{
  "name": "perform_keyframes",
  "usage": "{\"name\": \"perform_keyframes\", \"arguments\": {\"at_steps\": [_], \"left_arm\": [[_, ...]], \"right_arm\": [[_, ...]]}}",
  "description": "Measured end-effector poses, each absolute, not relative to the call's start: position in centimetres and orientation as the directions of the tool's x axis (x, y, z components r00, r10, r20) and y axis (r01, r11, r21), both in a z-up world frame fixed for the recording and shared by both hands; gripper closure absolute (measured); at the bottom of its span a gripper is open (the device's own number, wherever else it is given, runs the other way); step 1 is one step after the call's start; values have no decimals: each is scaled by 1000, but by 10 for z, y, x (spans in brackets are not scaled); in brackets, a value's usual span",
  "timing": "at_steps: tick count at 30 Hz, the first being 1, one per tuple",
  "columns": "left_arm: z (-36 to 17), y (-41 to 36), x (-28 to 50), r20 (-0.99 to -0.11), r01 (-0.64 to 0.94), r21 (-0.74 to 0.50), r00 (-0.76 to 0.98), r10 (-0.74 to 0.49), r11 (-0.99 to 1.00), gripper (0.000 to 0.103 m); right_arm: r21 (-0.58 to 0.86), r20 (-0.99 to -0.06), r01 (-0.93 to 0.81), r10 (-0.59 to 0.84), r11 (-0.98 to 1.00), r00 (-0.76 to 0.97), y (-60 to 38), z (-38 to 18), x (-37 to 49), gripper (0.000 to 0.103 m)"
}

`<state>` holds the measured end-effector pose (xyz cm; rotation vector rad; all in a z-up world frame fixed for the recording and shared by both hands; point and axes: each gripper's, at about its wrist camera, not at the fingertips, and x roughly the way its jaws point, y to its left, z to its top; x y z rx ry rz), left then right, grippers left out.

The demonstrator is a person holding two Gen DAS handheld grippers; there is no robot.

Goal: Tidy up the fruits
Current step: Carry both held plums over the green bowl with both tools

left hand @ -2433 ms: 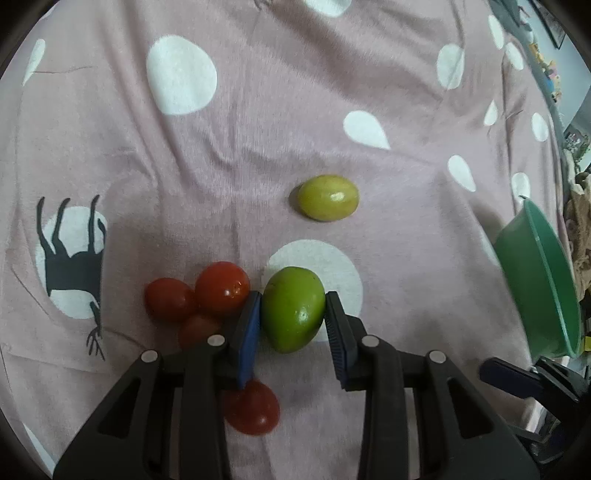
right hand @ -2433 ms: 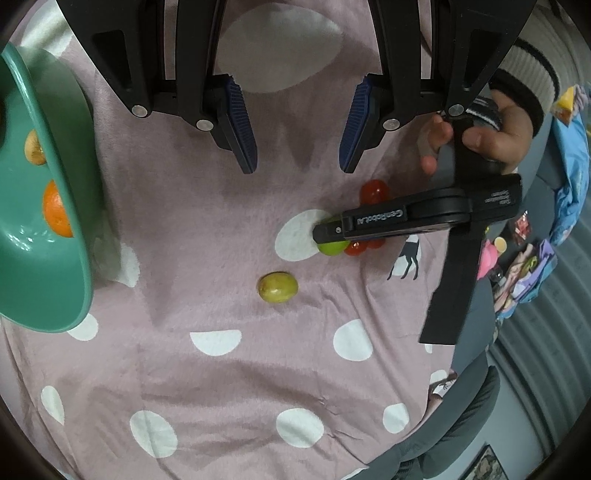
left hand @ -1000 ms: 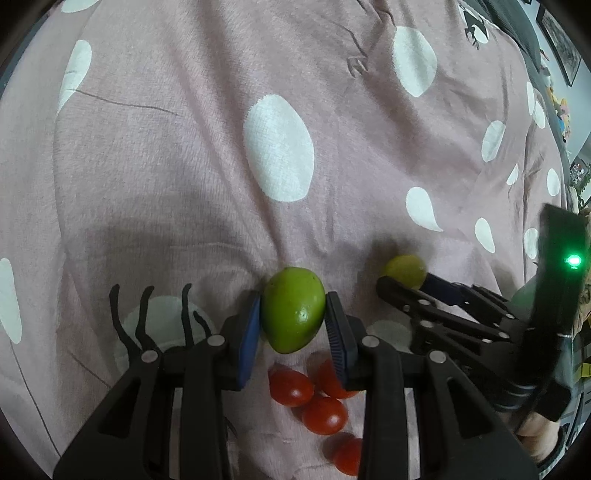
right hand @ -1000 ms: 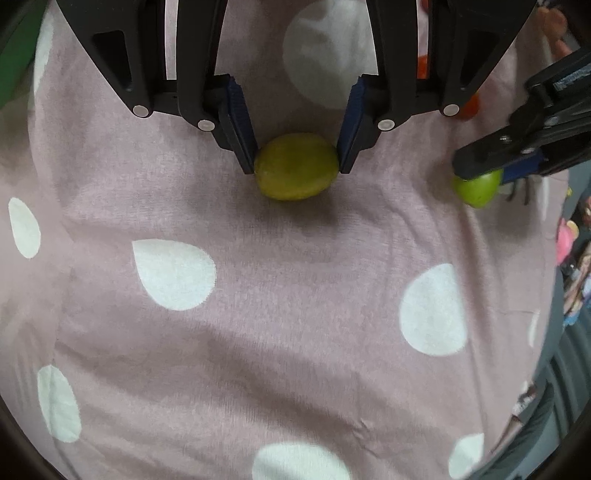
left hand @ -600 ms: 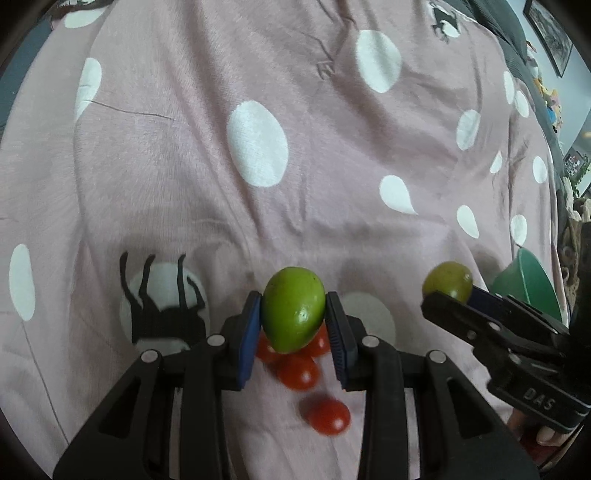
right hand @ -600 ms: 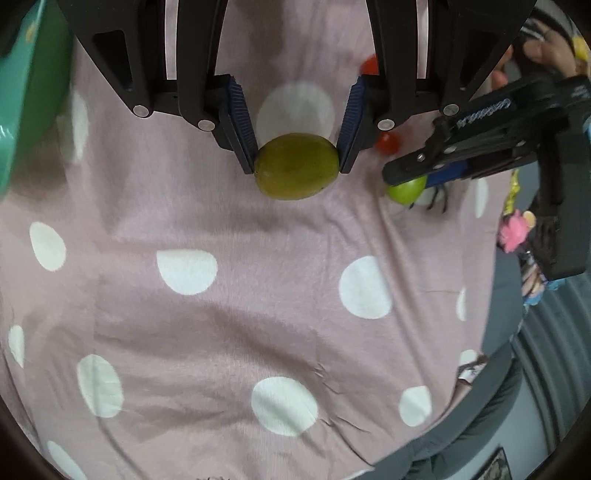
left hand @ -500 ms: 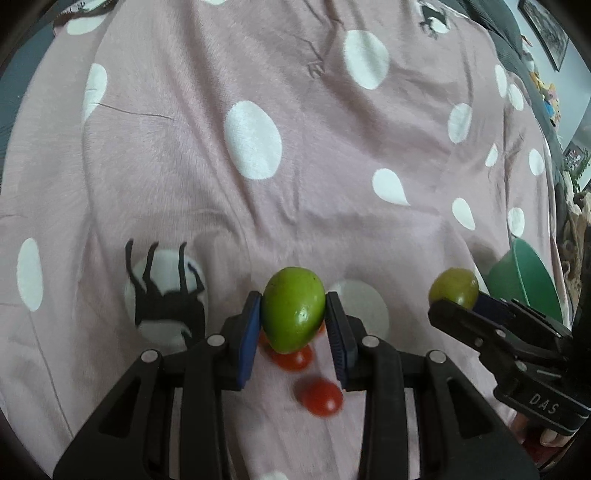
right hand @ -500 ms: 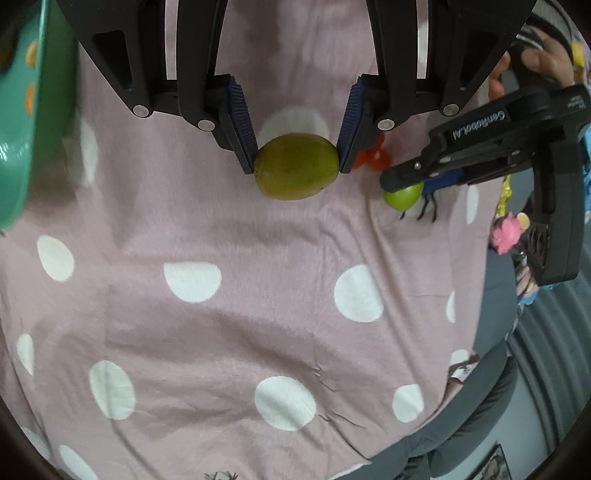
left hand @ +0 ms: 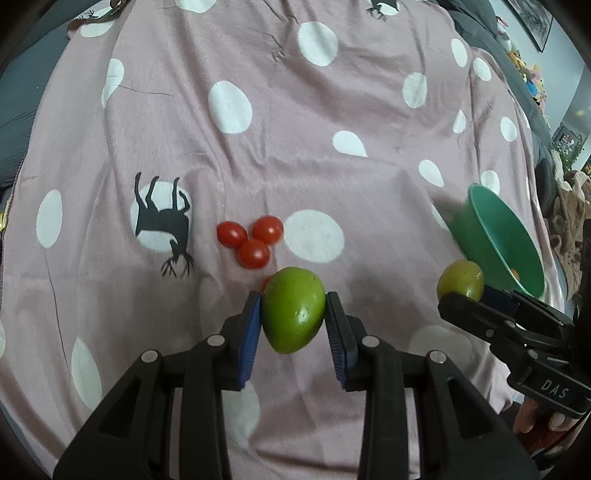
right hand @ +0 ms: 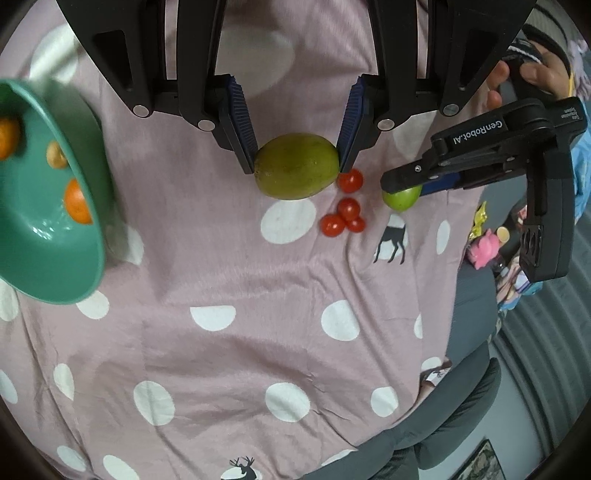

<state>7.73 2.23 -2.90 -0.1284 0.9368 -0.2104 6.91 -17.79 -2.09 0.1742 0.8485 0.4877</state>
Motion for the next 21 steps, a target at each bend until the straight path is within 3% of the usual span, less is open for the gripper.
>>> {"name": "perform_keyframes", "arguments": {"at_steps": [21], "left_arm": [[-8, 1, 22, -774, 153, -190, 585, -243, 970, 69]], "right_arm": [[325, -624, -351, 478, 878, 618, -202, 5, 12, 58]]}}
